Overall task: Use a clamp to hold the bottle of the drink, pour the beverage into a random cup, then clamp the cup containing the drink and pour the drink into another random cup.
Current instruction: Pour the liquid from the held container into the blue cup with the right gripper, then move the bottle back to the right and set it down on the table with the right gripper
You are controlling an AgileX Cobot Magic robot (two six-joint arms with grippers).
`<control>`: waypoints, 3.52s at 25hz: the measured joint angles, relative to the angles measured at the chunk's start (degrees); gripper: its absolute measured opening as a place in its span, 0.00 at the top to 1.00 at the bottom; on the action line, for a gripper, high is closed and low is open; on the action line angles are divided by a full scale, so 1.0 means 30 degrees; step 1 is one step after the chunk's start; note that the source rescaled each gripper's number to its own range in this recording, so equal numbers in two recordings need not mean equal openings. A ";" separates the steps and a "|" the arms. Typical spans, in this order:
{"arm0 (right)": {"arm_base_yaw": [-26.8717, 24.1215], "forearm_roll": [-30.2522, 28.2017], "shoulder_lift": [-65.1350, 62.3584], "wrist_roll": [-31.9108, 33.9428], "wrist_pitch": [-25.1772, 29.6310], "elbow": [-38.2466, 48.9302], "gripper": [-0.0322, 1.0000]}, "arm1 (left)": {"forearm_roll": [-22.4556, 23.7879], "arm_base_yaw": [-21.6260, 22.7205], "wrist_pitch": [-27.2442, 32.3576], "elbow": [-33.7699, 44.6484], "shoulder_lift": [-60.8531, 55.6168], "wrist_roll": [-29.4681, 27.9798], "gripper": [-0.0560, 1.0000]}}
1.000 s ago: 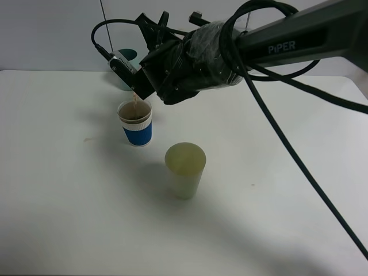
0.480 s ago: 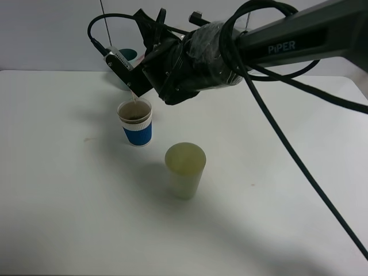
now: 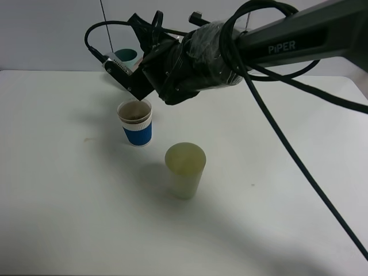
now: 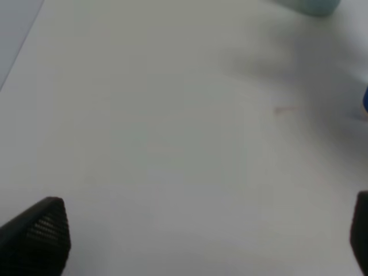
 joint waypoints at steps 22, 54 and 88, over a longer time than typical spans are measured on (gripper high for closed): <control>0.0000 0.0000 0.0000 -0.3349 -0.0329 0.0000 0.95 | 0.0000 0.0000 0.0000 0.0000 0.0000 0.0000 0.01; 0.0000 -0.0008 0.0000 -0.5813 -0.1401 -0.0091 0.95 | 0.0000 0.0000 0.0000 0.0000 0.0000 0.0000 0.01; -0.0270 0.0132 -0.0196 0.7022 -0.1335 -0.0247 0.96 | 0.0000 0.0000 0.0000 0.0000 0.0000 0.0000 0.01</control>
